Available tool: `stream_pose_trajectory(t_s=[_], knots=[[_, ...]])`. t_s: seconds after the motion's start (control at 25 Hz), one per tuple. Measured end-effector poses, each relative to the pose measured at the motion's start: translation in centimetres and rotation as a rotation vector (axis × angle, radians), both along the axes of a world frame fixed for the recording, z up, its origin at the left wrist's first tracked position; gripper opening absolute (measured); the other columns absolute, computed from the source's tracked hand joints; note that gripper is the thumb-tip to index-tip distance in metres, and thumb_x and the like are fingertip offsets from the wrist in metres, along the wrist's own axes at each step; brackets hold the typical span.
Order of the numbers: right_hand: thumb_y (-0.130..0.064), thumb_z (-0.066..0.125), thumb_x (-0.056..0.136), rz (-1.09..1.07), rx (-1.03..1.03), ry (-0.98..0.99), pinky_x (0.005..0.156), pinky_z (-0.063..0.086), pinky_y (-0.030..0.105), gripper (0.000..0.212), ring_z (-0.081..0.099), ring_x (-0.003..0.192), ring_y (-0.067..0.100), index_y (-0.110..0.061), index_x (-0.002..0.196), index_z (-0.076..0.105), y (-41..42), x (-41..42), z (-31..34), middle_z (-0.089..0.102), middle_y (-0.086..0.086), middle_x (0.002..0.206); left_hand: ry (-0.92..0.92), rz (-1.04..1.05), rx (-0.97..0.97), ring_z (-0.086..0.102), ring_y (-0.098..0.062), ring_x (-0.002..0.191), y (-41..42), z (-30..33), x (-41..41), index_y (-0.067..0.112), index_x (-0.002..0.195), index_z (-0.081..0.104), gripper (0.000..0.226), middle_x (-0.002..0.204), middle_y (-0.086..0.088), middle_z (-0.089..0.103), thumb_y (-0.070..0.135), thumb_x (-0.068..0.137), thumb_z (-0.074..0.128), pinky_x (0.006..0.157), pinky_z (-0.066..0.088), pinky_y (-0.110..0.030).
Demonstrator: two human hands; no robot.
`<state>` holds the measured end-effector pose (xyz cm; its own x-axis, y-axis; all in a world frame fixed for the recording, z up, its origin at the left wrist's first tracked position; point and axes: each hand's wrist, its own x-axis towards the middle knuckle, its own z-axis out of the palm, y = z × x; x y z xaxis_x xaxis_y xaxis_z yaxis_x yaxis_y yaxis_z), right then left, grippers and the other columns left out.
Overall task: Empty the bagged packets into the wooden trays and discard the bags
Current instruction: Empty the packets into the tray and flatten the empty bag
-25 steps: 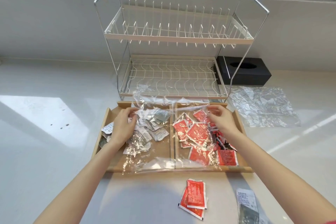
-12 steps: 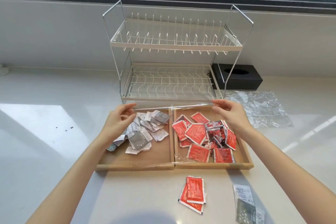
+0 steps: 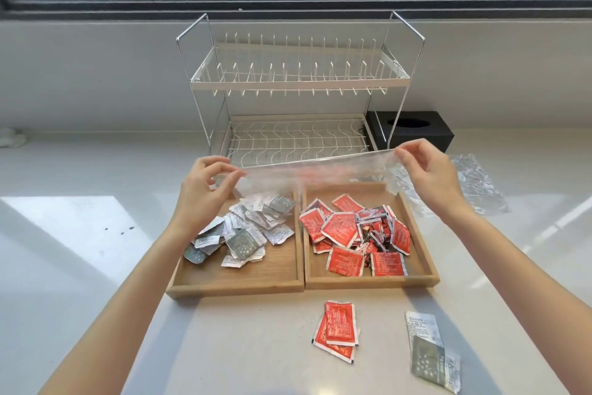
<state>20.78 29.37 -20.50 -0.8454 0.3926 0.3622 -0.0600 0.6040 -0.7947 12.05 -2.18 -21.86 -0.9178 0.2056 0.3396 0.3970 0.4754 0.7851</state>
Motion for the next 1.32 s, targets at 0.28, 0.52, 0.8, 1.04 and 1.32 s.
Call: stream_pose_trajectory(t_s=[0.28,0.52,0.8,1.04,1.32], knots=[[-0.012,0.047,0.091,-0.038,-0.124,0.147,0.069,0.048,0.024,0.025,0.061,0.060,0.000,-0.034,0.082,0.040,3.9,2.2,1.5,0.057,-0.004,0.068,-0.036,-0.088,0.214,0.060,0.001,0.066,5.6,1.8,2.2,0.026,0.094,0.056,0.016,0.077,0.005,0.059,0.012,0.087,0.055,0.055,0.051,-0.015],[-0.011,0.045,0.092,-0.080,-0.162,0.053,0.056,0.047,0.011,0.006,0.056,0.052,-0.005,-0.016,0.089,0.045,10.2,4.7,0.0,0.055,-0.004,0.068,-0.067,-0.063,0.190,0.059,-0.008,0.067,12.5,1.0,3.9,0.021,0.086,0.054,0.012,0.075,0.004,0.058,0.009,0.087,0.053,0.068,0.049,-0.032],[-0.010,0.051,0.088,-0.017,-0.163,-0.112,0.075,0.049,0.027,0.019,0.059,0.081,0.012,-0.023,0.101,0.055,17.6,6.5,-2.2,0.061,-0.004,0.099,-0.160,-0.067,0.110,0.058,-0.014,0.083,20.0,-1.3,6.3,0.025,0.100,0.058,0.019,0.094,0.001,0.062,0.013,0.085,0.057,0.075,0.047,-0.022],[-0.005,0.050,0.085,0.007,-0.076,-0.231,0.077,0.040,0.020,0.037,0.053,0.086,0.007,-0.018,0.120,0.054,23.8,7.1,-3.7,0.056,-0.010,0.115,-0.174,-0.157,-0.100,0.052,-0.009,0.092,26.6,-3.1,7.5,0.017,0.129,0.042,0.047,0.120,-0.002,0.049,0.010,0.085,0.056,0.078,0.039,-0.010],[-0.006,0.051,0.086,-0.014,-0.065,-0.323,0.076,0.036,0.017,0.038,0.052,0.087,0.013,-0.018,0.122,0.055,30.0,4.7,-4.8,0.057,-0.006,0.106,-0.179,-0.177,-0.222,0.043,-0.010,0.095,33.7,-4.6,6.1,0.013,0.140,0.024,0.061,0.140,-0.007,0.031,0.006,0.087,0.052,0.073,0.029,0.001]])
